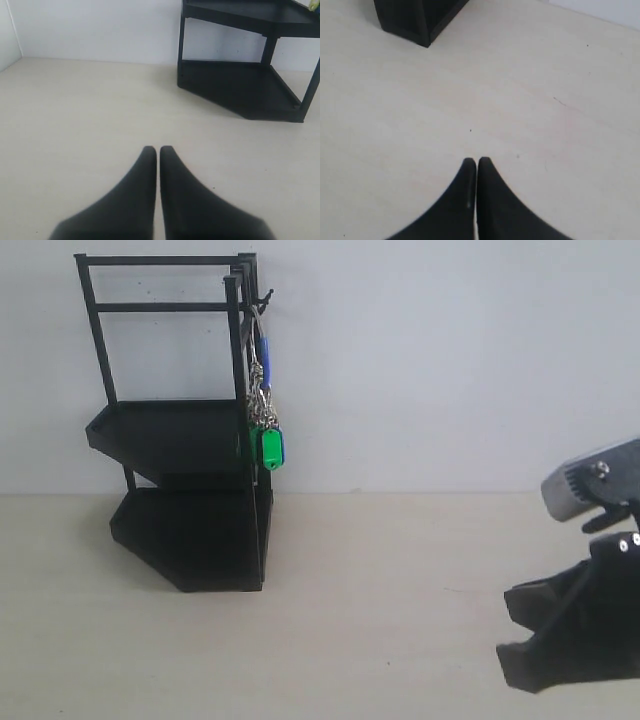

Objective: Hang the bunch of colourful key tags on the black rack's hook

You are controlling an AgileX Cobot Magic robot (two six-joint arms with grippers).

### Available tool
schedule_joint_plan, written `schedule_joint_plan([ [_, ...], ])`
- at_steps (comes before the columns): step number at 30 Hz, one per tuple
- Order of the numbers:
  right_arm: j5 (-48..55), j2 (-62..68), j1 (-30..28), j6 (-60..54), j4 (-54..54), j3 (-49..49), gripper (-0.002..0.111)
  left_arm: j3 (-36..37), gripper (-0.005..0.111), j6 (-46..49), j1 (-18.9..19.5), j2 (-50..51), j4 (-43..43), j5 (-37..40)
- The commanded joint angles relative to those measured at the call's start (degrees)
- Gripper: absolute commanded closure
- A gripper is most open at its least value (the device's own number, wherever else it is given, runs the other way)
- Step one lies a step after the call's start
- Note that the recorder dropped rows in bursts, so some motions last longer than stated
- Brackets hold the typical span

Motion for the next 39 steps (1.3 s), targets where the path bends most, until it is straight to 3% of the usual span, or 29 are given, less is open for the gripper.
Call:
schedule_joint_plan([
  [1, -0.30, -1.15, -0.17, 0.35, -0.07, 1.91, 0.109, -0.14, 0.102, 0.02, 0.19, 0.20, -0.11, -0.64],
  [16, -0.64, -1.15, -0.17, -1.64, -1.43, 1.91, 0.109, -0.14, 0.102, 0.02, 0.19, 0.20, -0.11, -0.64],
  [21, 1.54, -8.29, -0.53, -2.77, -2.12, 1.91, 0.109, -0.14, 0.102, 0.02, 0.19, 0.20, -0.11, -0.64],
  [24, 0.81, -15.19, -4.60, -2.77, 0.49, 1.91, 0.109, -0.14, 0.102, 0.02, 0.19, 0.20, -0.11, -0.64],
  [32, 3.30, -29.89, -21.83, -2.53, 1.22, 2.17, 0.109, -0.14, 0.102, 0.02, 0.19, 0.20, -0.11, -0.64],
  [39, 3.86, -40.25, -30.12, -1.50, 1.55, 7.74, 0.109, -0.14, 0.102, 0.02, 0.19, 0.20, -0.11, -0.64],
])
